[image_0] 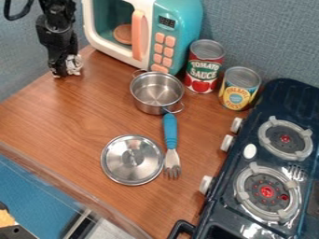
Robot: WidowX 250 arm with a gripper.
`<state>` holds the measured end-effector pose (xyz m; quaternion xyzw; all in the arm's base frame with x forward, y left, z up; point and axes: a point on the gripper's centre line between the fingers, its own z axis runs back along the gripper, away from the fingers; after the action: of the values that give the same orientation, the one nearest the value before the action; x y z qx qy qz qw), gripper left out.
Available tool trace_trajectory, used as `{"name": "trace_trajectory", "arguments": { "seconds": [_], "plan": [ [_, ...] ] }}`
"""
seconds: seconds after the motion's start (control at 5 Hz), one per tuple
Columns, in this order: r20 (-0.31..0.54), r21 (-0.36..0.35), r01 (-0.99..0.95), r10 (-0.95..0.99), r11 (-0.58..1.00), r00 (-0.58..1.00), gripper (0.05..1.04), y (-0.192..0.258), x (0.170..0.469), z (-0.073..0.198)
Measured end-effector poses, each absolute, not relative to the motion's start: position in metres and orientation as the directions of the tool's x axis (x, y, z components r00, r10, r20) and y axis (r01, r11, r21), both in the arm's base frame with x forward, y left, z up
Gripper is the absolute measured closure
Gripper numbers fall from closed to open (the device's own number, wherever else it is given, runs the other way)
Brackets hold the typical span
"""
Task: Move the object to the bottom middle of the table
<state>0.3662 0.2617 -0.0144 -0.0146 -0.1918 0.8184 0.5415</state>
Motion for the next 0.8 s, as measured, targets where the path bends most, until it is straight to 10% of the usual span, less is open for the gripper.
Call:
{"name": "trace_trajectory", "arguments": {
  "seconds": [0.4, 0.8],
  "plan": [
    [0.212, -0.328, -0.894, 0.899, -0.304, -0.384, 0.511, 0.2482, 0.3683, -0.0224],
    [0.215, -0.336, -0.89, 0.895, -0.308, -0.39, 0.59, 0.2478, 0.3655, -0.0228]
  ]
}}
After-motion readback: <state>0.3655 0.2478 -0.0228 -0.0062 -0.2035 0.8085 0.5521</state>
